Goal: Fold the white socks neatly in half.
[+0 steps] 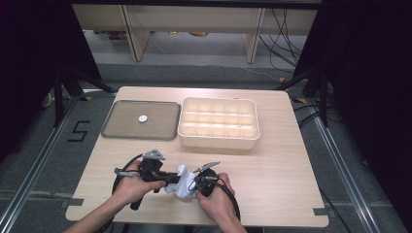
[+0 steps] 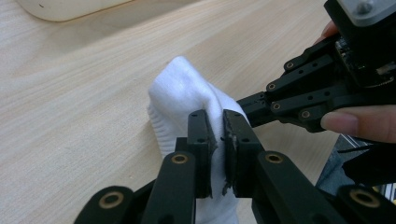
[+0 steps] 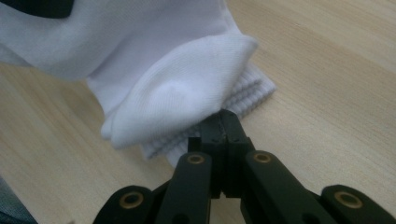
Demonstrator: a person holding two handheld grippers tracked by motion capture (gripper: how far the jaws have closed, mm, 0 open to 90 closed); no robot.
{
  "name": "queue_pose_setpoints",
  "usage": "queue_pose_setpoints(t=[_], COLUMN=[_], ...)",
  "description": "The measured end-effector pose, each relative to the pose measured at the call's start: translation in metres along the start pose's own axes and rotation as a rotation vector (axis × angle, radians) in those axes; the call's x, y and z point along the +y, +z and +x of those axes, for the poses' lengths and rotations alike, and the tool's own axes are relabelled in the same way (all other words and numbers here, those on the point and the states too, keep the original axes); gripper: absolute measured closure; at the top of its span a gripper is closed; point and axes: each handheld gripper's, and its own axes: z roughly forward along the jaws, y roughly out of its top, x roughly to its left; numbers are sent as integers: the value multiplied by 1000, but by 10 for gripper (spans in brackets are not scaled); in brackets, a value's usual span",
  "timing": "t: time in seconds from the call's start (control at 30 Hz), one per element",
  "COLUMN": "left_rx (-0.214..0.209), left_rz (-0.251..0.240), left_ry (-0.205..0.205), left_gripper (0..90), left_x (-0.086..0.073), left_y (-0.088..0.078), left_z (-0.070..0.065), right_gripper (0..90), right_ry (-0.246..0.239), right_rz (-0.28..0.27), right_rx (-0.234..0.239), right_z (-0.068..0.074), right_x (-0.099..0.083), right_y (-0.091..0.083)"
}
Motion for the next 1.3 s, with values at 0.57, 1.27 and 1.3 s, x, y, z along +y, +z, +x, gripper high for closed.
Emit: queue_pose_setpoints(t=[0.57,1.27,1.3], left_rx=[2,-6,-2], left_rz=[2,19,17], left_ry=[2,15,19], left_gripper=[813,812,812], left_x=[3,4,4], left_y=[-2,4,6], left_z=[0,-2,-3], right_gripper=[900,900,900], right_ry=[-30,-20,-32], right_rz=[-11,-3,-10], right_rx=[5,9,10], right_z=[5,8,7], right_x=[4,5,5], right_y=[4,6,7])
